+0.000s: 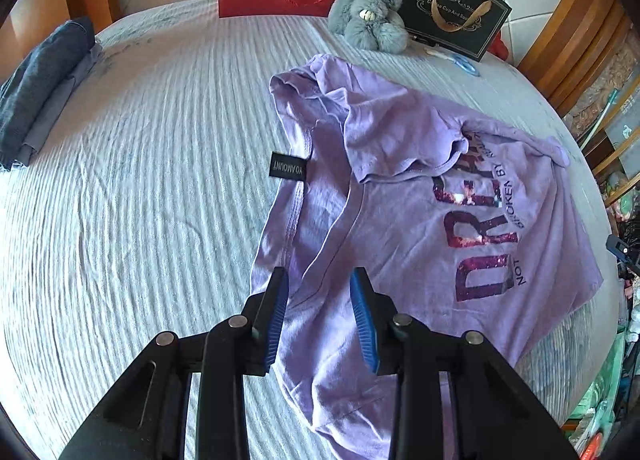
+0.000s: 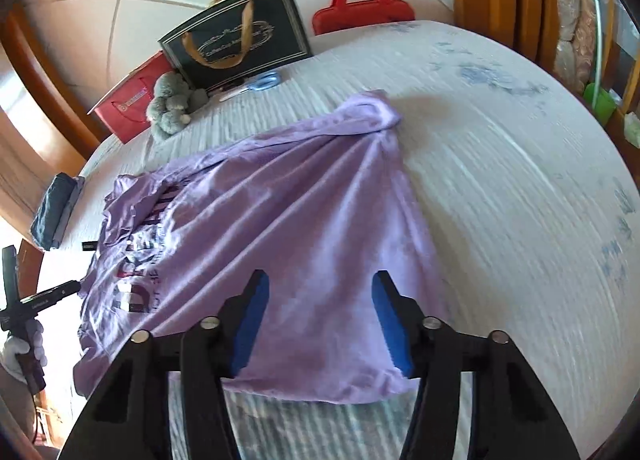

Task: Fold clothes
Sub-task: 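Grasp the T-shirt edge with the left gripper while the right gripper grasps the printed front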

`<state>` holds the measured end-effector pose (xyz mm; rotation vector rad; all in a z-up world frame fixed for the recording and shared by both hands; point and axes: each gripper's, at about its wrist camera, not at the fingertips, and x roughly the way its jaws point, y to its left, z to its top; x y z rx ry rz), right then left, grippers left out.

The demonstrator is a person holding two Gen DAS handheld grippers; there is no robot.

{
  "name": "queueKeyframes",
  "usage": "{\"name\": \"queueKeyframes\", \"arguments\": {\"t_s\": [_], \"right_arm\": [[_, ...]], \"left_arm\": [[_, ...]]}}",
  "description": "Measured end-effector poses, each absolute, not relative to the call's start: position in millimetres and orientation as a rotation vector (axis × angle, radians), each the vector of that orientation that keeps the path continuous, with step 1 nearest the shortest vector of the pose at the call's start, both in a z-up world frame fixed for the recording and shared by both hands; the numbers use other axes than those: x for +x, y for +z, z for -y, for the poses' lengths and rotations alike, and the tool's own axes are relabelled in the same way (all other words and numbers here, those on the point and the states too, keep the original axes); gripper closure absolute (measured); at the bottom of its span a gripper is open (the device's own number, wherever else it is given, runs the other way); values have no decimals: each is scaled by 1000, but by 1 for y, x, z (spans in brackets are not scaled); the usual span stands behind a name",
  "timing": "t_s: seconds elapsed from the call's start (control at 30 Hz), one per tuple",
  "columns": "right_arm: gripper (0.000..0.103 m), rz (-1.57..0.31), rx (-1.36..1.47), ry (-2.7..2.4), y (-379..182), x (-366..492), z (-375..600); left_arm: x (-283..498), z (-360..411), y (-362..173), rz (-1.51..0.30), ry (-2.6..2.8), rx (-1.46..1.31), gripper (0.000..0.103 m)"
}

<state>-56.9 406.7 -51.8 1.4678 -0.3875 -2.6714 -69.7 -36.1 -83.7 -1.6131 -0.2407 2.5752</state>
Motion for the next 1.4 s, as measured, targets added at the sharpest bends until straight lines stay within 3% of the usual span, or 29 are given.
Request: {"name": "queueKeyframes", "arguments": {"t_s": [0.43, 0.5, 0.77, 0.8, 0.83, 0.87, 0.9, 1.13, 1.3, 1.4], "right_arm": [[51, 159, 1481, -2343, -68, -188, -205], [46, 136, 1504, -2332, -76, -194, -198], [46, 41, 1591, -2286, -110, -216, -168], [53, 11, 1578, -2280, -112, -216, -163], [65, -18, 1565, -2275, -114, -217, -159], [88, -14, 1556, -2277, -112, -216, -158], [94, -10, 1548, -2279, -110, -215, -158], [95, 149, 1443, -2298, -68, -177, -193], [94, 149, 1580, -2211, -92, -147, -209], [87, 164, 1638, -2216, -104, -138, -223]], "left_arm": [[-176, 6, -86, 168, 2515, -1587, 70], [-184, 6, -94, 133, 2515, -1611, 70], [-190, 0, -109, 95, 2498, -1608, 70], [-190, -3, -107, 79, 2501, -1596, 72], [-190, -6, -106, 62, 2503, -1585, 97], [-190, -9, -104, 48, 2506, -1573, 101], [-186, -9, -96, 63, 2512, -1551, 101], [-148, -7, -49, 148, 2520, -1444, 102], [-114, -25, -82, 83, 2390, -1596, 98], [-105, -25, -102, 90, 2334, -1683, 97]]}}
